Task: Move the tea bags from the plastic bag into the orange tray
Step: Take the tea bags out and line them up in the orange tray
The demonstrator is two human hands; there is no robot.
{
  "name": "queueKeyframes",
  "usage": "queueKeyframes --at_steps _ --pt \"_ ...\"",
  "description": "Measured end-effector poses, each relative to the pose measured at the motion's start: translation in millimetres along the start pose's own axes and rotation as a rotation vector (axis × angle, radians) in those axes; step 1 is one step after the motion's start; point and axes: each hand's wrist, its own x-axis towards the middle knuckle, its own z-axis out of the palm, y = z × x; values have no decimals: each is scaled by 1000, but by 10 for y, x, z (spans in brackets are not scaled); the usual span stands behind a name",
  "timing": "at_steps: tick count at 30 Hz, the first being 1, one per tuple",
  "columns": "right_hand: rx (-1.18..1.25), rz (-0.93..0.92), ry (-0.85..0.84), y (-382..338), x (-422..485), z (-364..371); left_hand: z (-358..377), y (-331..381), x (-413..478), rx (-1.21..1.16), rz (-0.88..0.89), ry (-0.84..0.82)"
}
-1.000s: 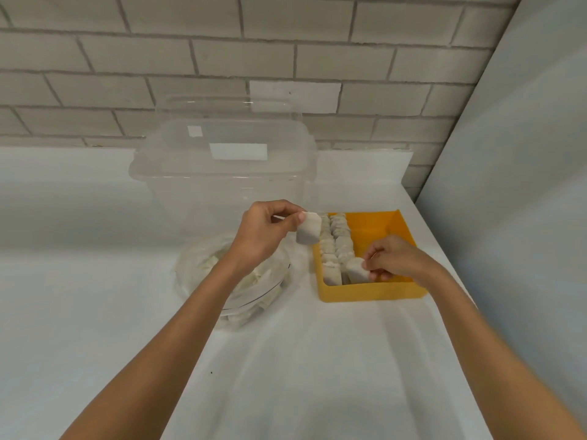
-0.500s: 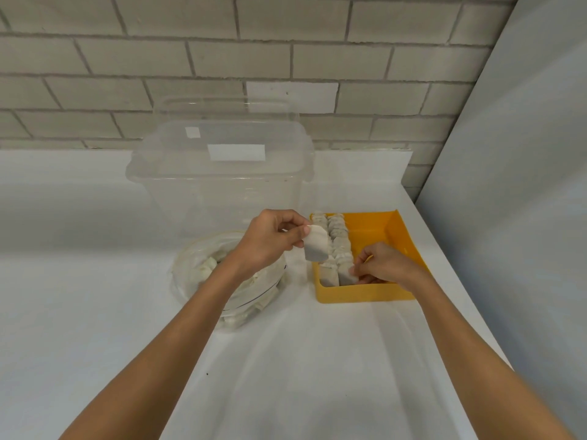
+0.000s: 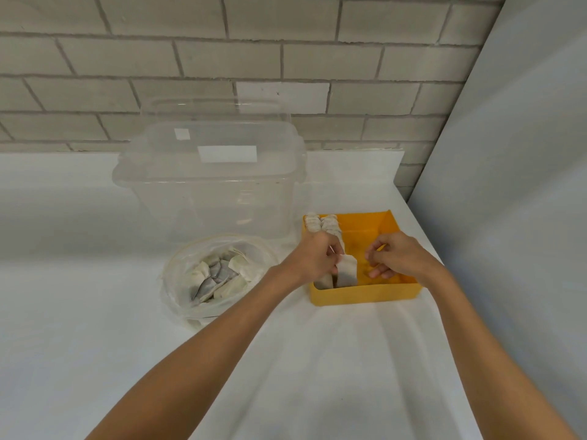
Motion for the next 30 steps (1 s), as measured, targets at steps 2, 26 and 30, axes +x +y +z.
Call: queueKeyframes --at_steps 2,26,30 --pt "2 4 3 21 -5 -14 60 -30 23 32 -19 -24" --pt "-30 -17 -12 -18 -87 -4 171 28 -104 474 -30 68" --pt "-15 -93 -30 -222 -185 53 -63 -4 -252 267 -25 137"
